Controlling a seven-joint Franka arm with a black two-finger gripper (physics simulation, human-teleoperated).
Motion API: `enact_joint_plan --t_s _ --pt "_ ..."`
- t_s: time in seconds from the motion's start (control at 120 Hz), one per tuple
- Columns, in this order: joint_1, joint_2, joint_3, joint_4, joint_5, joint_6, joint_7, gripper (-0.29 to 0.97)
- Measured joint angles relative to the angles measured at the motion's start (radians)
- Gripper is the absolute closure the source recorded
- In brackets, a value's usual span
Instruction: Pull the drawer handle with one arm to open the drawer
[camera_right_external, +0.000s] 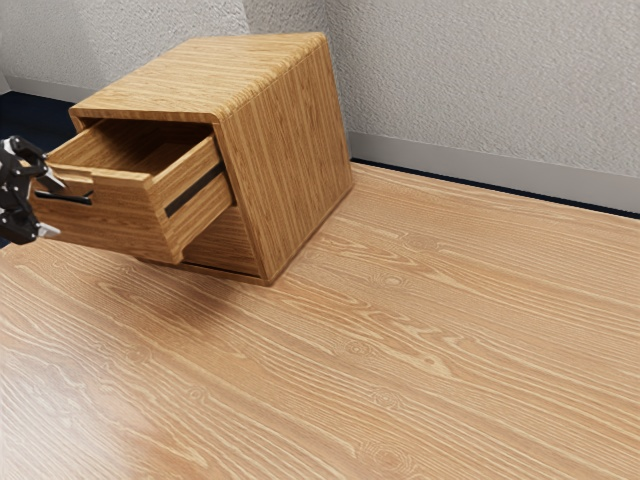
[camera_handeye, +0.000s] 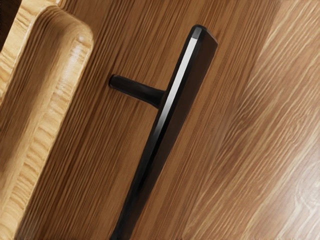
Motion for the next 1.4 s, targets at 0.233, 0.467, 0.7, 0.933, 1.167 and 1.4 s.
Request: enact_joint_plan --t_s 0.233,0.467,0.7,0.933,1.167,1.4 --pt "0.007 -0.001 -0.001 -0.020 -0.014 0.002 0.005 -0.06" --pt "0.016 0.000 0.000 -0.032 -0.033 0.003 0.008 0.03" --pt "0.076 -0.006 -0.036 -0.064 -0.039 0.005 0.010 0.09" --pt "0.129 -0.016 -0.072 -0.085 -0.054 0.013 0.010 0.24" --pt "0.194 -0.022 -0.121 -0.122 -0.076 0.005 0.013 0.10" --pt "0.263 -0.039 -0.174 -0.151 -0.086 -0.010 0.017 0.16"
